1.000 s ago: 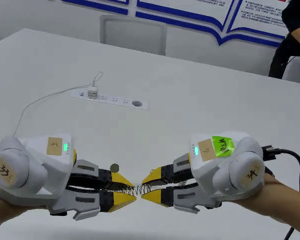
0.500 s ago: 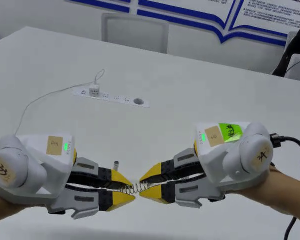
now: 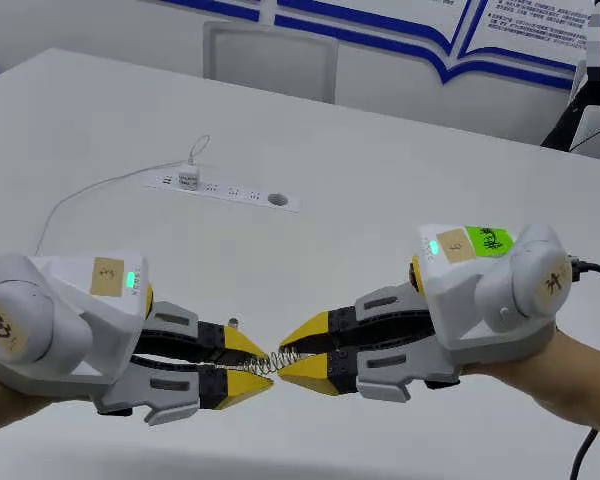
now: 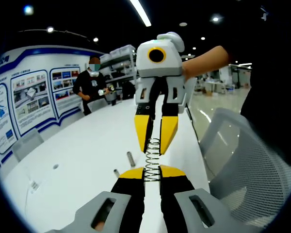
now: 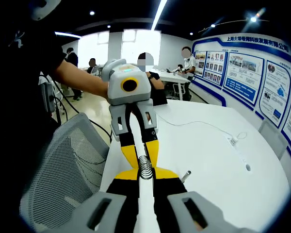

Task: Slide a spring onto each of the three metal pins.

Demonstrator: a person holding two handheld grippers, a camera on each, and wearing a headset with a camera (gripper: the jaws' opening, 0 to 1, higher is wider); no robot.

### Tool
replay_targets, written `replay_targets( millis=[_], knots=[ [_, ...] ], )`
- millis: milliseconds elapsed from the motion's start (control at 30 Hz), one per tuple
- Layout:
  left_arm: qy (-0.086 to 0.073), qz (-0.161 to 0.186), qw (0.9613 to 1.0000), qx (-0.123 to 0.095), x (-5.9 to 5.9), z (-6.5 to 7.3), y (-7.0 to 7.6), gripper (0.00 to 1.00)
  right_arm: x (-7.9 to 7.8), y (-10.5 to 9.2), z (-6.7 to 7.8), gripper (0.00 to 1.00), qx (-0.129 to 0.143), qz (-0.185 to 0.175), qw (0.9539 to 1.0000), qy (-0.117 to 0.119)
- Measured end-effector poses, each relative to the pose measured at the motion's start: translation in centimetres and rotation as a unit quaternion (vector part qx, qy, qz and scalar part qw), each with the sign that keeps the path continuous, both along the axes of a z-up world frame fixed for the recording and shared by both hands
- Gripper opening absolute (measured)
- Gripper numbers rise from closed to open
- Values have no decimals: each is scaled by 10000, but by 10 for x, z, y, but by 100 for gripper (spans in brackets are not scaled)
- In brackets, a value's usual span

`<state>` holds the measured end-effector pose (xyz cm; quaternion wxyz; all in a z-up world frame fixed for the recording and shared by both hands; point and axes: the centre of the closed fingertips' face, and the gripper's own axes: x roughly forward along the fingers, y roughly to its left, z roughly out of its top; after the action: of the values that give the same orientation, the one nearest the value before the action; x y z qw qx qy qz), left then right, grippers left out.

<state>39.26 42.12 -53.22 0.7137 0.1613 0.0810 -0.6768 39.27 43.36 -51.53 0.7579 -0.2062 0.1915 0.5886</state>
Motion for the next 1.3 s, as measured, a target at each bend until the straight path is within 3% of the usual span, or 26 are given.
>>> replay_targets(
  millis=[267, 700, 1000, 1133, 1300],
  knots=[
    [207, -4, 9998, 32, -1, -4, 0, 10, -1, 5, 2, 10, 133, 11, 9999, 65],
    [48, -30, 9999, 155, 1, -8, -3, 10, 0, 12, 7, 10, 343, -53, 9993, 115],
    [87, -33, 9998, 174, 1, -10, -4, 10, 0, 13, 8, 10, 439, -156, 9987, 201],
    [356, 14, 9993, 96, 2, -11, -1, 10, 0, 14, 8, 10, 424, -227, 9986, 211],
    [332, 145, 9993, 31, 6, -7, 4, 11, 5, 16, 10, 10, 490, -380, 9979, 204]
  ],
)
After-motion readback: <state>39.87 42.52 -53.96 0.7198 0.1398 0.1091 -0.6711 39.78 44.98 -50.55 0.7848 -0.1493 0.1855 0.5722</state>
